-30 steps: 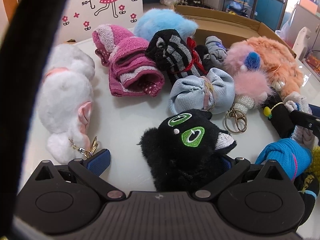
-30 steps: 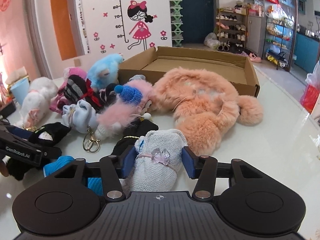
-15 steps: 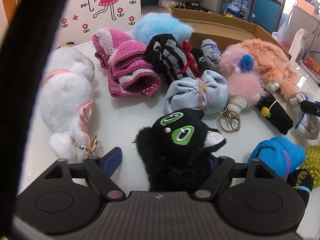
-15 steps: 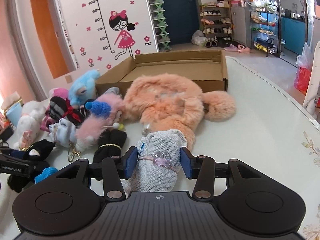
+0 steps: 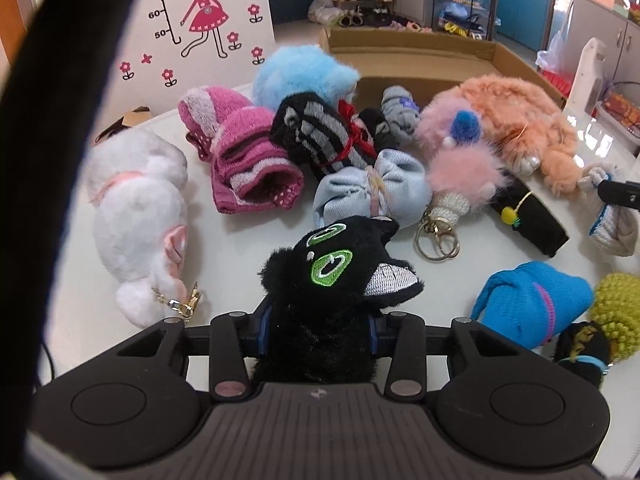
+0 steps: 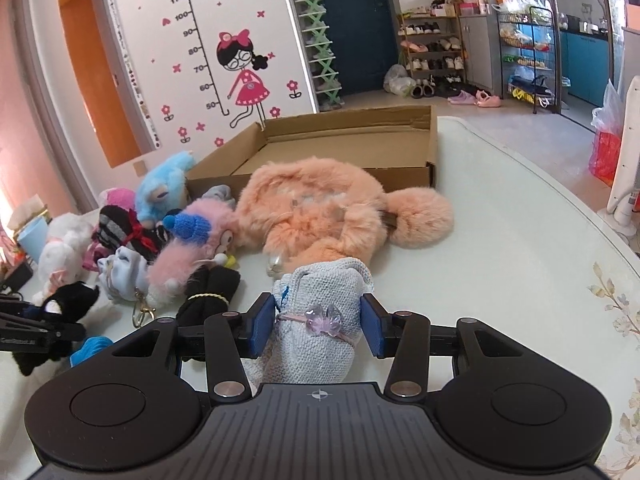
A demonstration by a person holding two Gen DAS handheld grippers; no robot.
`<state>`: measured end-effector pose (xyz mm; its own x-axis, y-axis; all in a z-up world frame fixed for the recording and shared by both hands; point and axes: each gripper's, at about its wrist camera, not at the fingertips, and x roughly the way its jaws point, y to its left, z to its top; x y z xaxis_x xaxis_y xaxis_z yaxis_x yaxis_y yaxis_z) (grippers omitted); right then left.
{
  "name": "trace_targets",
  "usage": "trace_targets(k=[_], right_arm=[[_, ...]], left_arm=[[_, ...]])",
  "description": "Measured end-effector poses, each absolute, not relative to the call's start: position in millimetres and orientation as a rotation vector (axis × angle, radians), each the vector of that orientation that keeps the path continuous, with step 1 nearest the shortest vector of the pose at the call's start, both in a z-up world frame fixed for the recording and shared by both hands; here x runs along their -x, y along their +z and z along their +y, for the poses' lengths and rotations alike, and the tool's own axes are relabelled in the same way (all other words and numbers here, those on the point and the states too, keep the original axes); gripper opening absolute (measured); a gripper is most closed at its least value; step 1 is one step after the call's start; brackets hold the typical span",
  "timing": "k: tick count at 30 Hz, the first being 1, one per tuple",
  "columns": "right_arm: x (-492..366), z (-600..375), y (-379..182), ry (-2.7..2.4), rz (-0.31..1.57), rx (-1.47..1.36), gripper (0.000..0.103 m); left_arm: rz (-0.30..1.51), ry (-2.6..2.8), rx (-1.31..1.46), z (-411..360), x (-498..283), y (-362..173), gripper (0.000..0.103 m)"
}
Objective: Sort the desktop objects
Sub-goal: 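Lift the white sock with the right gripper while the left lifts the black cat plush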
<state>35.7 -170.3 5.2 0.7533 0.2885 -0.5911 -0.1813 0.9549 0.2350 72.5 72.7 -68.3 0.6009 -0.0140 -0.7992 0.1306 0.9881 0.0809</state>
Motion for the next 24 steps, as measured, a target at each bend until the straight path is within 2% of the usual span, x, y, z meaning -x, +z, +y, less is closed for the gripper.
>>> trace_targets(k=[10, 24], right_arm=[[-36.7, -186.9, 4.8, 0.249, 0.674, -0.210, 0.051], [-36.1, -179.1, -0.7, 0.286, 0.693, -0.165, 0.043]], left_arm=[[0.882, -0.121, -0.168, 60.9, -46.2, -34.5, 0.038], [0.871, -0.130, -0.137, 58.3, -35.3, -24.4, 0.038]])
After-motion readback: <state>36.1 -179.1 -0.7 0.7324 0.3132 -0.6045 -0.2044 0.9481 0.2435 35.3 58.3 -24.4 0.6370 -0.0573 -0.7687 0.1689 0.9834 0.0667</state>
